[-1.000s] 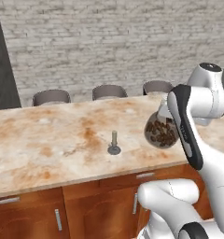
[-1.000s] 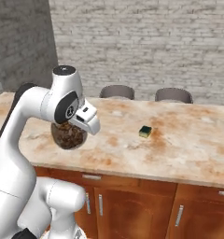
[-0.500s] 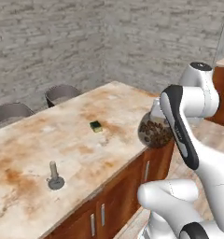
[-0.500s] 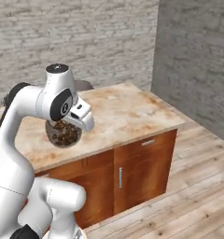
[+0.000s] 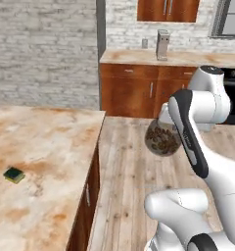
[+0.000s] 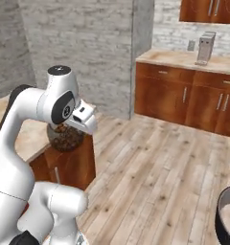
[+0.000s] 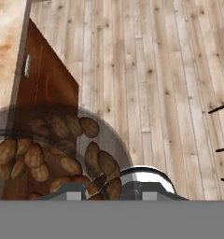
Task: Pick the jar and candle from the dining table and place them in the open cabinet. Close the cabinet after placing the objects.
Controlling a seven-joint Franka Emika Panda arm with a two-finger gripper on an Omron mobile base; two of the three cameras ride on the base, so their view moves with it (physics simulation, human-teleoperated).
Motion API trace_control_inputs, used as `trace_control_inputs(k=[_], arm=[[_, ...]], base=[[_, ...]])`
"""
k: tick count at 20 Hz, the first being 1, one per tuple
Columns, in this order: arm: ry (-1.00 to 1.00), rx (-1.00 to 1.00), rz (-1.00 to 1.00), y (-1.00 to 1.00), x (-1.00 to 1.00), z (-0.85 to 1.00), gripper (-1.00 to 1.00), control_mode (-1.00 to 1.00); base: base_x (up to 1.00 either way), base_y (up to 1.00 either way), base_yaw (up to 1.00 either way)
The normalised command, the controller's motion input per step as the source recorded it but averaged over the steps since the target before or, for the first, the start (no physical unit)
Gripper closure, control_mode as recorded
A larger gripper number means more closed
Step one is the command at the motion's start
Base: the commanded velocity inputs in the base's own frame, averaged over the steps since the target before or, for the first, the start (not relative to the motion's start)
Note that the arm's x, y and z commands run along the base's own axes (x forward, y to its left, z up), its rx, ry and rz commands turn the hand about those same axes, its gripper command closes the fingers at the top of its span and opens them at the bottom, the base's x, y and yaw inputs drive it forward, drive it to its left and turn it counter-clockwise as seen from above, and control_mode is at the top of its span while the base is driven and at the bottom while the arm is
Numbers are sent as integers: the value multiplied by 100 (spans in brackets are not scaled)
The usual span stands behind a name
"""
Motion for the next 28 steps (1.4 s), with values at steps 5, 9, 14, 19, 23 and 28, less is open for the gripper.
trace_control_inputs(k=[5, 9, 14, 19, 23, 28], arm=[[0, 0, 0, 0, 0, 0, 100, 100], [0, 0, 0, 0, 0, 0, 100, 100], [0, 0, 0, 0, 0, 0, 100, 100], [0, 0, 0, 0, 0, 0, 100, 100], [0, 0, 0, 0, 0, 0, 100, 100], [0, 0, 0, 0, 0, 0, 100, 100]], base=[[7, 3, -81], [6, 2, -74], [8, 1, -78], [9, 1, -76], [11, 2, -70], [14, 4, -64]])
